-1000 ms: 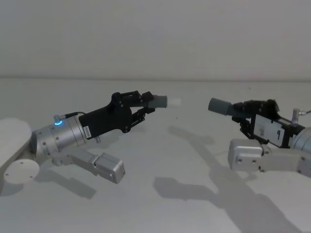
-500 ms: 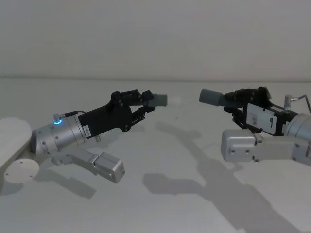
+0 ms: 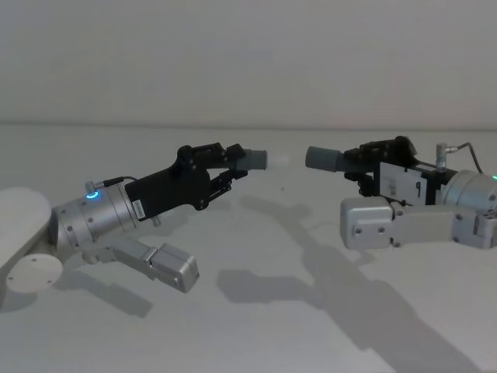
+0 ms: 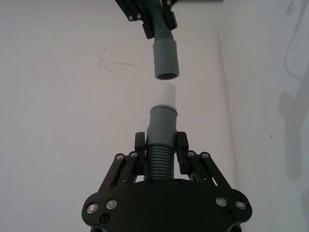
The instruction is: Use both hands to pick up one end of the pipe from the table, align the ends, and insert them.
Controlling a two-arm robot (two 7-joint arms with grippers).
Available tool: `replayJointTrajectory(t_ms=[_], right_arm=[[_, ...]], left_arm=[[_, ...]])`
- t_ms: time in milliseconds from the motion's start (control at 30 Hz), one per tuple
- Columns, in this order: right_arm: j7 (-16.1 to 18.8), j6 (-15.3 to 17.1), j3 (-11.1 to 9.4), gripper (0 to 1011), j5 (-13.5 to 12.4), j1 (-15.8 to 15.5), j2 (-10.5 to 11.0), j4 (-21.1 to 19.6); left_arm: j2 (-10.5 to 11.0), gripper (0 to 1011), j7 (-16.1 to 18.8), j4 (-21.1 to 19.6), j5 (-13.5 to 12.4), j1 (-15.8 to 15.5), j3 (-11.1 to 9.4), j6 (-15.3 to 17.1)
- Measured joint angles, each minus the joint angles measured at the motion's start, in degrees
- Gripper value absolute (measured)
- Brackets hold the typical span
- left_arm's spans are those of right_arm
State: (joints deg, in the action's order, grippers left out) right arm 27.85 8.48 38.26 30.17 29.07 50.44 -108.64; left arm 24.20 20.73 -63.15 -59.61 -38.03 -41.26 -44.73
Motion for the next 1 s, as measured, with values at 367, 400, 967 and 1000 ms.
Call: replayJointTrajectory(t_ms=[367, 400, 967, 1000], right_arm=[[0.8, -1.3, 0.7, 278, 0.4, 0.6, -1.7, 1.3], [0.8, -1.5, 0.8, 278, 0.6, 0.4, -1.8, 1.5], [-3.1, -3.0, 0.7, 279, 2.0, -3.4, -1.3, 1.8], [-3.4, -3.0, 0.7, 279, 2.1, -3.7, -1.3, 1.8]], left_arm=[[0.0, 368, 0.1, 0.0, -0.1, 0.0, 0.0, 0.0], [0.0, 368, 0.1, 0.0, -0.1, 0.0, 0.0, 0.0], [0.0, 368, 0.2, 0.0, -0.1, 0.0, 0.0, 0.0], [0.0, 368, 0.2, 0.0, -0.1, 0.0, 0.0, 0.0]])
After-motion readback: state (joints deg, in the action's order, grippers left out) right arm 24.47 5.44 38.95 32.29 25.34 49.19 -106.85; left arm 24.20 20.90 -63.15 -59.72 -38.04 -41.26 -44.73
